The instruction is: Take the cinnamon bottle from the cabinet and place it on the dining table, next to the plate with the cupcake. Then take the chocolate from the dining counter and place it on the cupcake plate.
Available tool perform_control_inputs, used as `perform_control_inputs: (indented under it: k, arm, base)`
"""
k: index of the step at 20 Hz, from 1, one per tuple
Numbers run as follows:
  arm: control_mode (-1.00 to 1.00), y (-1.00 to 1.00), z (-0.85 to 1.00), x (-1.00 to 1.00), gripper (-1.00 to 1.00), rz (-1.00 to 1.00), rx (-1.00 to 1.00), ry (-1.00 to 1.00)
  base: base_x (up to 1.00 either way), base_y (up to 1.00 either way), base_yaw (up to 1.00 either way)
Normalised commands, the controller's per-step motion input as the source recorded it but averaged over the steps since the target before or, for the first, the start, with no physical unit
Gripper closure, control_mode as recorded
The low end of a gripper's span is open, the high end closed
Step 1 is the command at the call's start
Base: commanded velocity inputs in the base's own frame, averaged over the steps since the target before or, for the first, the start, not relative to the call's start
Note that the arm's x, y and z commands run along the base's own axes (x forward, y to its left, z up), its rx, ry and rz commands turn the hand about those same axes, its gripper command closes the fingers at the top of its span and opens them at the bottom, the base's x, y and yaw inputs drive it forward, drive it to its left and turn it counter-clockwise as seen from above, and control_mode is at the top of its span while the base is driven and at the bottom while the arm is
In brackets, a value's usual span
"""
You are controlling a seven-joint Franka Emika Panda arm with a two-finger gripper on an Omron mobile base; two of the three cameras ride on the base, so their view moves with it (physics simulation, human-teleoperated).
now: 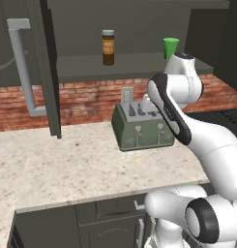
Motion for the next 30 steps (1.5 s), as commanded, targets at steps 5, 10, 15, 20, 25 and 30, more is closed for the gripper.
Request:
perform_control_inputs:
  k: [5,10,15,20,25,30]
  arm:
    - [-1.00,0.07,0.07,0.03,-1.00,0.00,-0.04,-0.02]
    - [-1.00,0.60,0.67,0.11,-1.00,-0.16,-0.06,-0.37]
    - [-1.00,0.98,1.00,0.07,-1.00,-0.07,-0.02,-0.57]
    - [-1.00,0.75,0.99,0.31,-1.00,-0.07,0.00,-0.27]
    - [-1.00,0.00,0.74,0.14,-1.00,0.02,0.02,-0.01]
    - [-1.00,-0.20,0.01,0.32,-1.00,0.20,0.00,-0.02]
  base:
    - [0.00,0.00,0.00]
    - [0.00,0.00,0.00]
    - [0.00,0.00,0.00]
    - [0.00,0.00,0.00]
    - [0.00,0.00,0.00]
    - [0.00,0.00,0.00]
